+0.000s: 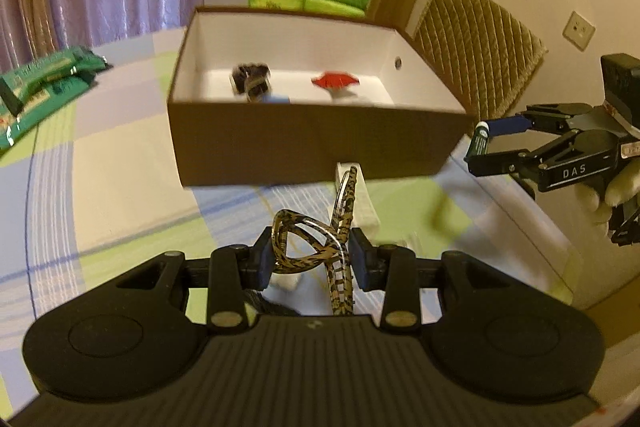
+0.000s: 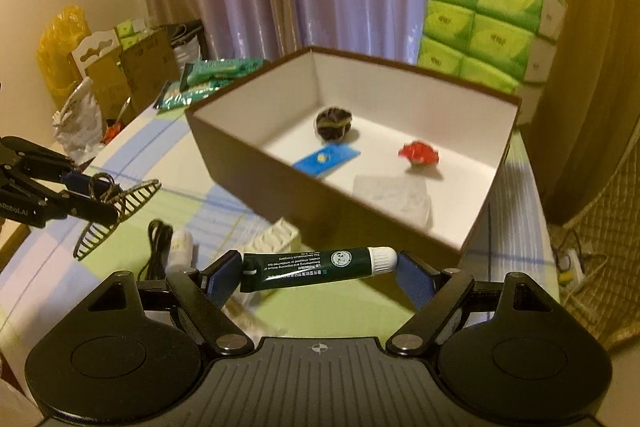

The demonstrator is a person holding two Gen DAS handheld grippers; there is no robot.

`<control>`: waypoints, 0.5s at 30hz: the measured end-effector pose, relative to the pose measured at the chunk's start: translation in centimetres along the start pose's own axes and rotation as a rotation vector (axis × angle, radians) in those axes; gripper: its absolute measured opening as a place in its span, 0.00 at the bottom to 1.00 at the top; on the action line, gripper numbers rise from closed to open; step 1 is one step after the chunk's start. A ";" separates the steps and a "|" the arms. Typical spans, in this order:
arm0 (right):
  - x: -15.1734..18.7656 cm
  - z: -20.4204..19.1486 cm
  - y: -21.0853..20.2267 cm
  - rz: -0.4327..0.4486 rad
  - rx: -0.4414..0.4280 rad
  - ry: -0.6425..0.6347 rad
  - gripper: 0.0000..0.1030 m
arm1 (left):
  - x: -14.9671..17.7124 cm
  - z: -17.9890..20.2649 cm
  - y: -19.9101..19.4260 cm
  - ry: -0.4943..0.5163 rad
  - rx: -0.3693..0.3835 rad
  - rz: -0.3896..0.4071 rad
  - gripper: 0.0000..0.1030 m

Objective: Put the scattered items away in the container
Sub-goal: 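Carry the strap and green tube over the brown box with both tools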

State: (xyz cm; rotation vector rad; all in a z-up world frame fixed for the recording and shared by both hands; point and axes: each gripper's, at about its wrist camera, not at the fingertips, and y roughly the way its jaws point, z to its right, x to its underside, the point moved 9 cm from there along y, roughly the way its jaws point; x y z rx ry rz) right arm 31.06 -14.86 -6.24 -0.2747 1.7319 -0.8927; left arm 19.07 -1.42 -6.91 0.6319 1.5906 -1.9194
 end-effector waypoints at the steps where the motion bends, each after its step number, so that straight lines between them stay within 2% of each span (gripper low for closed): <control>1: -0.5 0.2 0.1 0.003 0.003 -0.005 0.78 | -0.6 -0.2 -0.1 0.001 -0.002 0.011 0.32; 9: -4.1 2.0 1.9 0.020 0.023 -0.042 0.78 | -6.0 -1.7 0.2 0.016 -0.015 0.073 0.32; 15: -7.7 3.2 4.4 0.030 0.018 -0.057 0.78 | -10.8 -2.5 2.2 0.027 -0.026 0.093 0.32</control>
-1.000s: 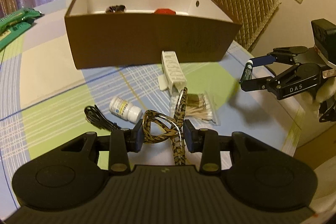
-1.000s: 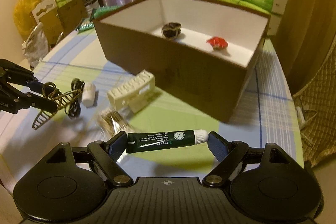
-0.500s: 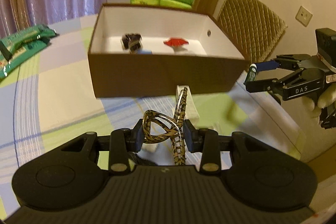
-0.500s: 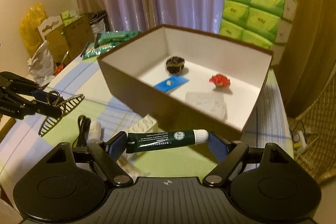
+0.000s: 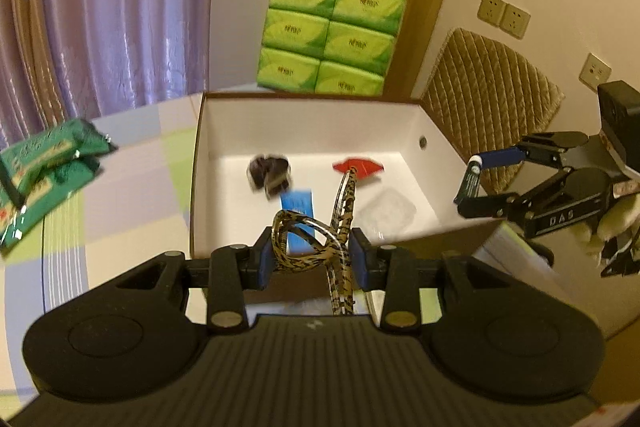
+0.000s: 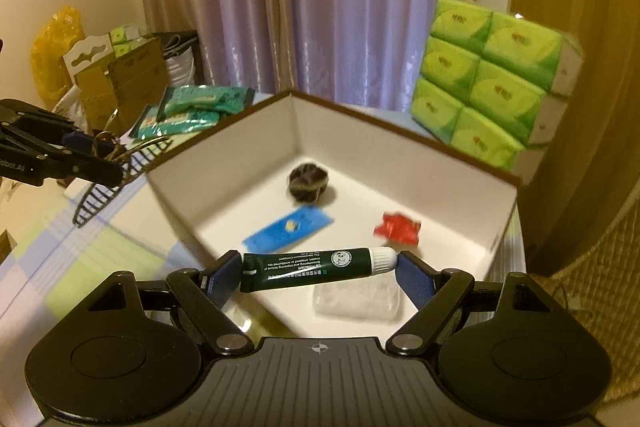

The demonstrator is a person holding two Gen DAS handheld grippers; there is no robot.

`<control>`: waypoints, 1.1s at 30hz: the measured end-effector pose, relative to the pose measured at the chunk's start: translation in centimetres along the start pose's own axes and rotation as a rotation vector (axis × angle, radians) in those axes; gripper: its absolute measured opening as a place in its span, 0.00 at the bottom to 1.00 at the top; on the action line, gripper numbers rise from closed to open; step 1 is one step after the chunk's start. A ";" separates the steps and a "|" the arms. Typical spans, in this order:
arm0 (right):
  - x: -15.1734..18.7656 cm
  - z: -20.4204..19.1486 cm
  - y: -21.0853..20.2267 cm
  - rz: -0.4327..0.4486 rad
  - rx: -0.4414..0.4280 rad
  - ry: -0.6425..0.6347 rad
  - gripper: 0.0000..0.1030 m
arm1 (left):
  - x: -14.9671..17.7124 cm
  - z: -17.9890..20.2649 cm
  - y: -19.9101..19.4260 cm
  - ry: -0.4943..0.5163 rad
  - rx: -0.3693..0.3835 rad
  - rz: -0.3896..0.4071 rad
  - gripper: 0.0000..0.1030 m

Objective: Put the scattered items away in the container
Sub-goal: 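Carry the strap and green tube over the brown box with both tools, then open both grippers to drop the strap and tube into the box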

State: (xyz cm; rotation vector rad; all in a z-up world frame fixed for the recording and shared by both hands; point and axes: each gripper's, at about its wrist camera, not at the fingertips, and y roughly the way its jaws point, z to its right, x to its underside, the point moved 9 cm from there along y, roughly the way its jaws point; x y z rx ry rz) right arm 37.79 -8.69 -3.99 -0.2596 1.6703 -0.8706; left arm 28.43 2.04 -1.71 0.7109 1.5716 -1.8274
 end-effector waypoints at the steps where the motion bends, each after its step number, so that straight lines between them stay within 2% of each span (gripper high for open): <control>1: -0.5 0.3 0.5 -0.002 0.002 -0.001 0.78 | -0.8 -0.2 0.6 0.000 -0.009 -0.003 0.32; 7: -2.8 1.6 4.3 -0.040 -0.011 -0.005 0.78 | -4.4 -1.3 4.9 -0.009 -0.049 -0.044 0.32; 11: -3.3 1.9 6.3 -0.069 -0.020 -0.029 0.78 | -5.1 -2.1 7.7 -0.007 -0.082 -0.098 0.32; 18: -3.2 1.8 9.1 -0.124 -0.048 -0.077 0.78 | -4.5 -3.7 11.1 -0.023 -0.112 -0.179 0.32; 33: -2.1 1.8 12.4 -0.209 -0.080 -0.100 0.78 | -2.4 -4.5 16.4 0.040 -0.175 -0.330 0.32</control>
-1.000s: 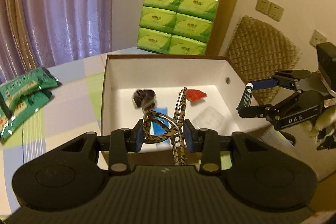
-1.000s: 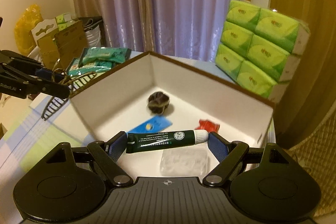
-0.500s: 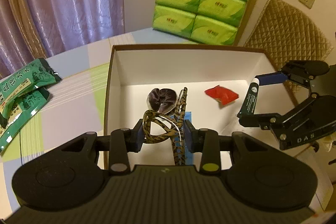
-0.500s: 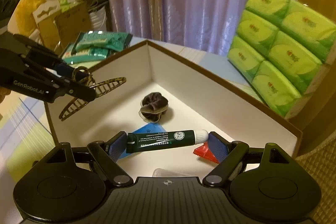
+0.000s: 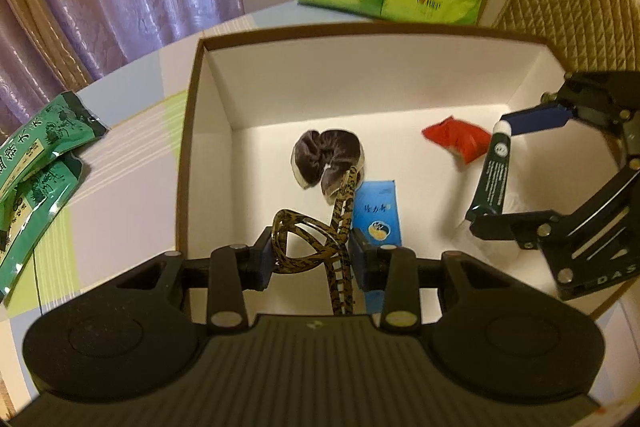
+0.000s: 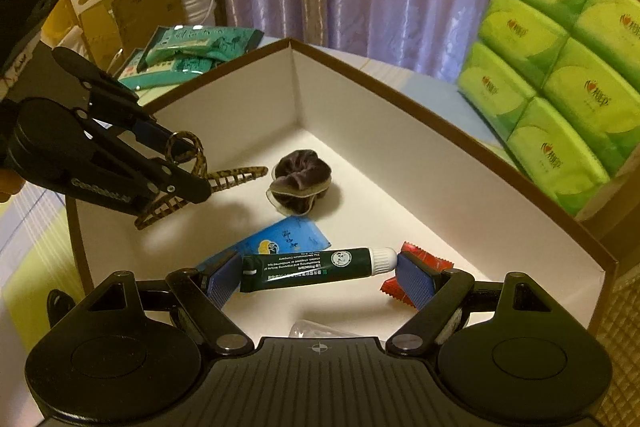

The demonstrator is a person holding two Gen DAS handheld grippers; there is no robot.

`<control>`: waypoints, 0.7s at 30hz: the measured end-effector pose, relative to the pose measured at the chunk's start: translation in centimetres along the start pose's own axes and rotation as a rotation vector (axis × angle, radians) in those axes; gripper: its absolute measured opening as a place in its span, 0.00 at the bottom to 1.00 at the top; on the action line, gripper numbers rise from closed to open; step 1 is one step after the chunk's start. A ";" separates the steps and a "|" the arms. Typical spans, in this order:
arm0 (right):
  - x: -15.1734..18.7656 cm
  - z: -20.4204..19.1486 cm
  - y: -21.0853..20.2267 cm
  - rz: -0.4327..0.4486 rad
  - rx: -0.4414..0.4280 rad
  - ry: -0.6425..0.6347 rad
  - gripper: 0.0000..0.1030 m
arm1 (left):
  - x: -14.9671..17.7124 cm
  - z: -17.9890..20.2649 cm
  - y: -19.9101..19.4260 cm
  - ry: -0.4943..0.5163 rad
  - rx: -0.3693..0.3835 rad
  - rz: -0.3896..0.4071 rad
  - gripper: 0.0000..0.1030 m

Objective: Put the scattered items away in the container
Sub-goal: 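Open both grippers to drop the strap and tube into the box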

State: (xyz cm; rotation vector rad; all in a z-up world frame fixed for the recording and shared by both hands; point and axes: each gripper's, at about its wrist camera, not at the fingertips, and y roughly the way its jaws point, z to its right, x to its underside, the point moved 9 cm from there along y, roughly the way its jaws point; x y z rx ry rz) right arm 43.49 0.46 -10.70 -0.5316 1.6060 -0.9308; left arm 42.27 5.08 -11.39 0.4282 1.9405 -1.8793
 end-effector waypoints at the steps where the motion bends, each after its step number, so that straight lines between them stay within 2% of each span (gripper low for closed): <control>1: 0.0 0.1 0.2 -0.008 -0.001 0.001 0.78 | 0.0 0.0 0.3 0.005 -0.004 -0.009 0.32; 13: 0.6 0.5 2.1 -0.061 0.002 -0.013 0.78 | 0.8 0.7 4.2 0.088 -0.064 -0.123 0.32; 21: 1.0 0.4 3.1 -0.082 0.008 -0.023 0.78 | 0.8 0.8 4.3 0.104 -0.078 -0.112 0.40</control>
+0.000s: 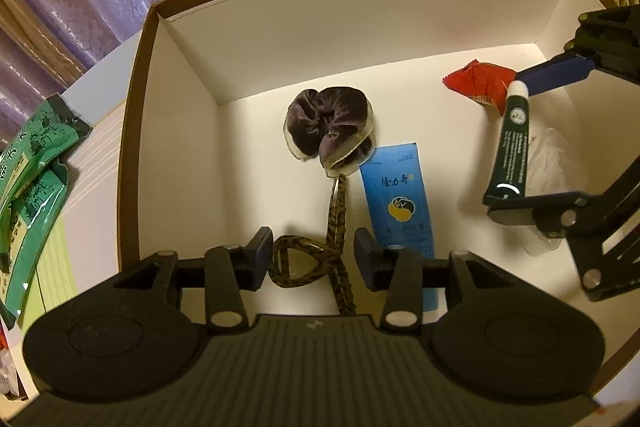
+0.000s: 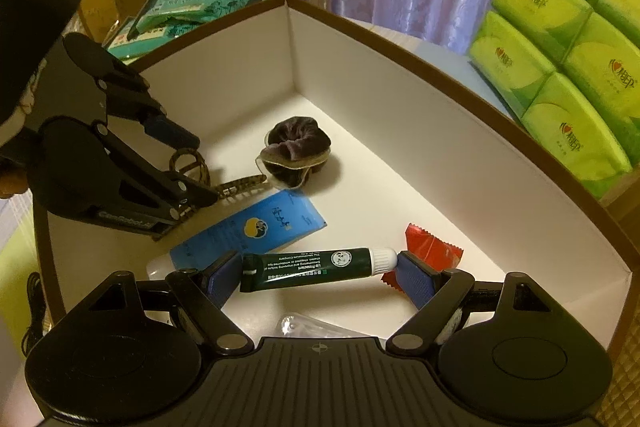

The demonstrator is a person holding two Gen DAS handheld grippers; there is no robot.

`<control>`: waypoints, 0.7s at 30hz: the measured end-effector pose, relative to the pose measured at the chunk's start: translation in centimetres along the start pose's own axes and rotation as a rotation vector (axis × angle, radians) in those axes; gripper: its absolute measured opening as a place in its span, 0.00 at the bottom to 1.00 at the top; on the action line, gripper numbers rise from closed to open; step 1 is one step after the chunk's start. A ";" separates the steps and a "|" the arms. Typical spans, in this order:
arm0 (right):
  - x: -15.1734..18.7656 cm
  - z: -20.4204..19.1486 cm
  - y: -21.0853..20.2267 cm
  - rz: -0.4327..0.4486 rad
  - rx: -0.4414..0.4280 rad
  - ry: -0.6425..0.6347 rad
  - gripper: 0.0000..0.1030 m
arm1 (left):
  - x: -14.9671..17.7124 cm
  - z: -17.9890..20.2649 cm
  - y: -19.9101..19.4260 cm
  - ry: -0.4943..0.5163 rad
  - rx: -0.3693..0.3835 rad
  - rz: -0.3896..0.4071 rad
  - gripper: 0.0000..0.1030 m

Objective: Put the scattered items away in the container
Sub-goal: 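Open both grippers to drop the strap and tube into the box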

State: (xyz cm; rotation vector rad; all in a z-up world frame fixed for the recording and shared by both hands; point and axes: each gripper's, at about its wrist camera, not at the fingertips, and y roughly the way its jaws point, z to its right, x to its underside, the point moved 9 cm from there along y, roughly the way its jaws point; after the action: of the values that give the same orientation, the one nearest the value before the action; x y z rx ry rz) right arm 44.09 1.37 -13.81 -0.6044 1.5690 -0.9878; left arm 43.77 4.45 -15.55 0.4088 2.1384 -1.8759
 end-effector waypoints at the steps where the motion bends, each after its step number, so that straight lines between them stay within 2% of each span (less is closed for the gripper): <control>1: 0.0 0.0 0.1 -0.002 0.006 -0.004 0.78 | 0.0 0.1 0.0 -0.004 0.003 0.001 0.42; 10: 0.2 0.5 1.1 -0.016 0.062 -0.025 0.81 | 0.1 0.7 -0.3 -0.023 0.016 0.007 0.54; 13: 0.2 0.6 0.7 -0.005 0.055 -0.016 0.89 | 0.1 0.8 -0.4 -0.032 0.025 0.014 0.58; 21: 1.0 0.6 -1.6 0.006 0.065 0.020 0.92 | 0.2 1.1 -1.7 -0.053 0.045 0.042 0.65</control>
State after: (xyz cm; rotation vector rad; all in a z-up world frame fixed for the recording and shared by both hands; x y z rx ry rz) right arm 44.27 -0.46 -12.96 -0.5458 1.5494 -1.0388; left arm 42.94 3.16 -14.22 0.4058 2.0412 -1.8929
